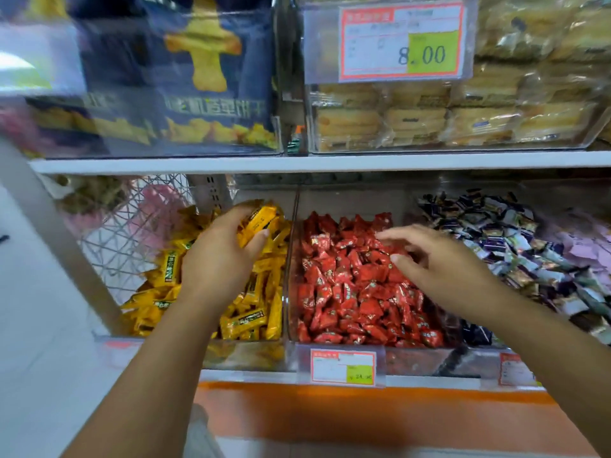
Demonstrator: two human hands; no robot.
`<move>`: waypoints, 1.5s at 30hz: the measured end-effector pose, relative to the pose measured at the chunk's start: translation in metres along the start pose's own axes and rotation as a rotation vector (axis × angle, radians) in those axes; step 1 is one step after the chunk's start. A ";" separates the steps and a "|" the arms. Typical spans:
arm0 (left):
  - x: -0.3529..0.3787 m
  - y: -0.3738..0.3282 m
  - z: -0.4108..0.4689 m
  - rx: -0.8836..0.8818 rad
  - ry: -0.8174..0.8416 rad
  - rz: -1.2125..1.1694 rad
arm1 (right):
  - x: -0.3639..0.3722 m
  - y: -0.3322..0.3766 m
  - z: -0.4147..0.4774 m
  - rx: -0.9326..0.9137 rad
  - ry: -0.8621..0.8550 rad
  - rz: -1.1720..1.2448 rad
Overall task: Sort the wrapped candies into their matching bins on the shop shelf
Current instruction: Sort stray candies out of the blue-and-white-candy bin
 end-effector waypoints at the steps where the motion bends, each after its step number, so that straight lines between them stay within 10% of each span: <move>1: 0.005 0.008 0.004 0.010 0.018 0.100 | 0.002 0.000 -0.001 -0.023 -0.008 -0.041; 10: 0.033 0.024 -0.003 0.149 0.433 0.275 | 0.005 0.006 -0.007 -0.106 -0.049 -0.058; 17: 0.007 -0.025 -0.016 0.378 -0.058 0.006 | -0.034 -0.011 -0.011 0.120 -0.142 0.239; 22: 0.027 -0.099 -0.070 0.456 0.235 -0.327 | -0.081 -0.050 -0.024 0.281 0.117 0.098; 30: 0.081 -0.139 -0.107 0.466 0.525 -0.032 | -0.039 -0.073 -0.040 0.256 0.656 -0.257; 38: 0.087 -0.137 -0.110 0.420 0.630 -0.097 | -0.046 -0.103 -0.023 0.030 0.089 -0.468; 45: 0.088 -0.137 -0.110 0.384 0.720 -0.185 | -0.084 -0.096 -0.022 0.156 0.198 -0.333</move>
Point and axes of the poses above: each hand's wrist, its own z-axis towards the middle knuckle, its own x-axis out of the palm, y = z × x, the point moved 2 cm from there along z, towards the middle knuckle, and after that the axes turned 9 degrees about -y, right-handed, at the moved point
